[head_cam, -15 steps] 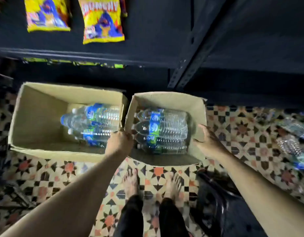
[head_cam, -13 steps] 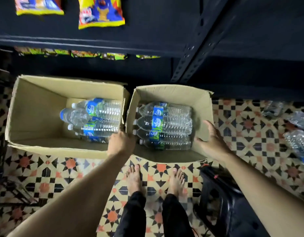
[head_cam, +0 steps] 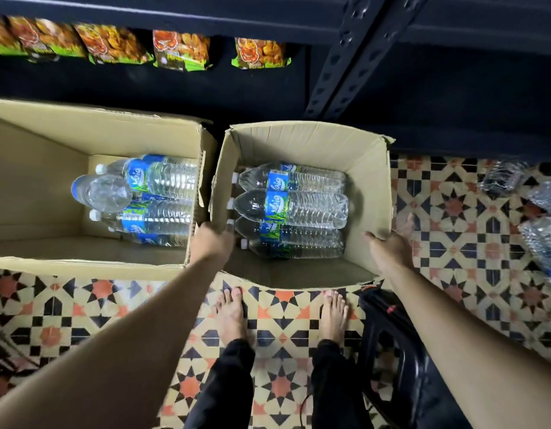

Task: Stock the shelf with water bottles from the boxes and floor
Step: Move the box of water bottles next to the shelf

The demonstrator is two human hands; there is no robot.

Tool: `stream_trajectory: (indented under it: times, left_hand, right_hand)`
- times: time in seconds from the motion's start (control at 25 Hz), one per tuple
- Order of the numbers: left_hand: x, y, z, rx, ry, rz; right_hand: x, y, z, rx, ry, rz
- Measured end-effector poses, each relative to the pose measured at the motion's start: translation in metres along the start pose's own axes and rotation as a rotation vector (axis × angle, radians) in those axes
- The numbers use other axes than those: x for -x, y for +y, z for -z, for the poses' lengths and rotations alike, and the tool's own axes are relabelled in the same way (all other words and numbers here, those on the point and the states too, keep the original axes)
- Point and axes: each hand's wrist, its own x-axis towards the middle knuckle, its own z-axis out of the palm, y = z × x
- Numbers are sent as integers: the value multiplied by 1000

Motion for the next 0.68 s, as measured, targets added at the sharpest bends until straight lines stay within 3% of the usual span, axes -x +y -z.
stream_trajectory:
  times: [0.12,0.2,0.32,0.44,0.68]
  left_hand:
    - [-98,-42,-43,123,-171,10]
    - [-130,-53,-66,136,-177,98]
    - [-82,-5,-35,170,-92,3]
    - [-58,20,-22,159,20,-12]
    - [-66,22,-30,-132,198,-127]
  right_hand:
    - [-19,2,2,1,-40,52]
    - [-30,1,3,45,-42,86]
    - [-45,-6,4,53,-45,88]
    - [-65,-10,2,237,-24,116]
    - [-74,-6,2,453,23,216]
